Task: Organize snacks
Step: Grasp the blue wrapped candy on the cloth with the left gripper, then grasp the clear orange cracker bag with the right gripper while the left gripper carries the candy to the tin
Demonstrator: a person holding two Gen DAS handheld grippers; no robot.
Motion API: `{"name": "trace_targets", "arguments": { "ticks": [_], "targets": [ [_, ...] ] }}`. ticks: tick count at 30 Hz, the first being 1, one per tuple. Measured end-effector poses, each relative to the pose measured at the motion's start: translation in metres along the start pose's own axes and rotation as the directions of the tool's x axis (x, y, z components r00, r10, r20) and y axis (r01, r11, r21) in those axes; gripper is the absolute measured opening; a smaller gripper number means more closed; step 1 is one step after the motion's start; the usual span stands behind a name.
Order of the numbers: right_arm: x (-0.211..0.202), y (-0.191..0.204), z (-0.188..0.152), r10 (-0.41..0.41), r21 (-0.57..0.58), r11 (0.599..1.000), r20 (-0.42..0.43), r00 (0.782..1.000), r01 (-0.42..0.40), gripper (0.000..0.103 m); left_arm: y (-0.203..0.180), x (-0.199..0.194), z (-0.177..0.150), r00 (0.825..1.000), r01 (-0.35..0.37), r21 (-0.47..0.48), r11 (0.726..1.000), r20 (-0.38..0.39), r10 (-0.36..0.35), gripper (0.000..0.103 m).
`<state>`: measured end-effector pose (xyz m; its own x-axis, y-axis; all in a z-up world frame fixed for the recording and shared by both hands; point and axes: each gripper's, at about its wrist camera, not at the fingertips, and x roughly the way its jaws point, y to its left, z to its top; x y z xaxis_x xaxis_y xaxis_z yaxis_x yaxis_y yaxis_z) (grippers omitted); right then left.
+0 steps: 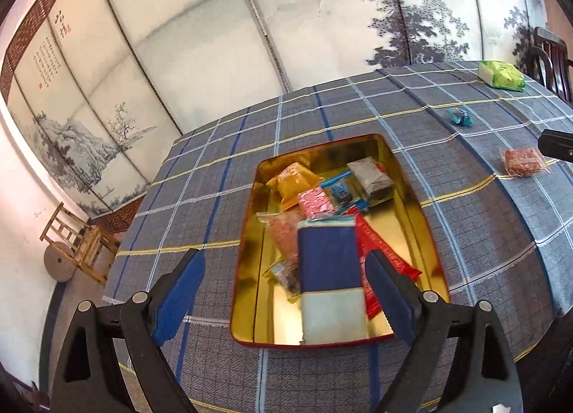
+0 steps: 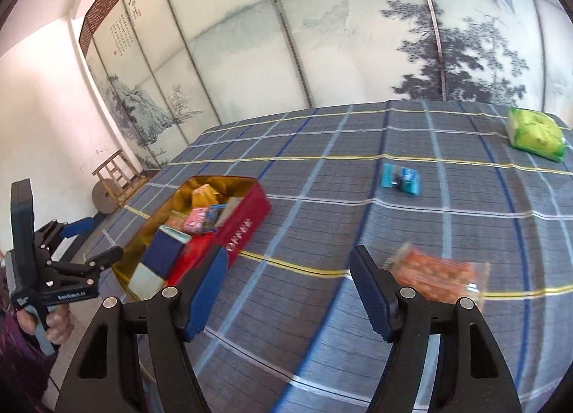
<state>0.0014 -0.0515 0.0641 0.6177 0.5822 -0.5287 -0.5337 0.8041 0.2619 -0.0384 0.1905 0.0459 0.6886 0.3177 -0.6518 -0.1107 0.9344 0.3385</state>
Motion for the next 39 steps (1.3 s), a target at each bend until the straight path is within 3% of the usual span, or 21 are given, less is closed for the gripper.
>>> {"name": "trace_targets", "arguments": {
  "ticks": [3,6,9,12,15,20,24,29,30,32,34,37,39],
  "targets": [
    [-0.022,-0.042,-0.011,-0.084,0.022,0.996,0.013,0.996,0.084,0.075,-0.026,-0.007,0.019,0.998,0.055,0.058,0.997,0.022,-0.056,0.095],
    [-0.035,-0.079,-0.020,-0.169,0.020,0.985,0.011,0.985,0.169,0.076,-0.052,-0.008,0.044,0.986,0.166,0.101,0.981,0.017,-0.169,0.098],
    [-0.043,-0.112,-0.023,-0.230,0.022,0.973,0.008,0.973,0.230,0.077,-0.081,0.000,0.074,0.961,0.272,0.145,0.951,0.010,-0.276,0.098],
    [-0.043,-0.139,-0.025,-0.260,0.038,0.965,-0.003,0.966,0.260,0.078,-0.115,0.017,0.105,0.921,0.380,0.221,0.898,0.004,-0.390,0.098],
    [-0.040,-0.157,-0.026,-0.232,0.069,0.970,0.008,0.973,0.231,0.078,-0.153,0.047,0.138,0.901,0.429,0.269,0.863,-0.049,-0.432,0.098],
    [-0.036,-0.169,-0.025,-0.169,0.114,0.980,0.038,0.985,0.164,0.078,-0.198,0.108,0.187,0.853,0.523,0.222,0.823,-0.132,-0.506,0.098],
    [-0.038,-0.177,-0.027,-0.121,0.158,0.981,0.052,0.991,0.111,0.079,-0.227,0.155,0.206,0.854,0.517,0.180,0.837,-0.177,-0.489,0.094],
    [-0.043,-0.181,-0.030,-0.084,0.186,0.980,0.080,0.993,0.068,0.080,-0.246,0.190,0.208,0.856,0.501,0.153,0.852,-0.229,-0.463,0.090],
    [-0.042,-0.181,-0.030,-0.080,0.187,0.980,0.078,0.994,0.064,0.080,-0.250,0.194,0.207,0.856,0.499,0.156,0.852,-0.237,-0.458,0.087],
    [-0.041,-0.181,-0.030,-0.069,0.187,0.981,0.075,0.995,0.054,0.080,-0.255,0.204,0.201,0.831,0.533,0.137,0.835,-0.269,-0.486,0.055],
    [-0.042,-0.182,-0.030,-0.066,0.193,0.980,0.077,0.995,0.050,0.080,-0.251,0.205,0.198,0.816,0.554,0.087,0.828,-0.256,-0.519,0.034],
    [-0.041,-0.186,-0.030,-0.075,0.221,0.974,0.067,0.995,0.059,0.080,-0.251,0.195,0.190,0.838,0.523,0.097,0.847,-0.240,-0.490,0.030],
    [-0.042,-0.187,-0.031,-0.078,0.227,0.972,0.063,0.995,0.062,0.080,-0.247,0.183,0.181,0.837,0.522,0.081,0.849,-0.241,-0.491,0.028]
  ]
}}
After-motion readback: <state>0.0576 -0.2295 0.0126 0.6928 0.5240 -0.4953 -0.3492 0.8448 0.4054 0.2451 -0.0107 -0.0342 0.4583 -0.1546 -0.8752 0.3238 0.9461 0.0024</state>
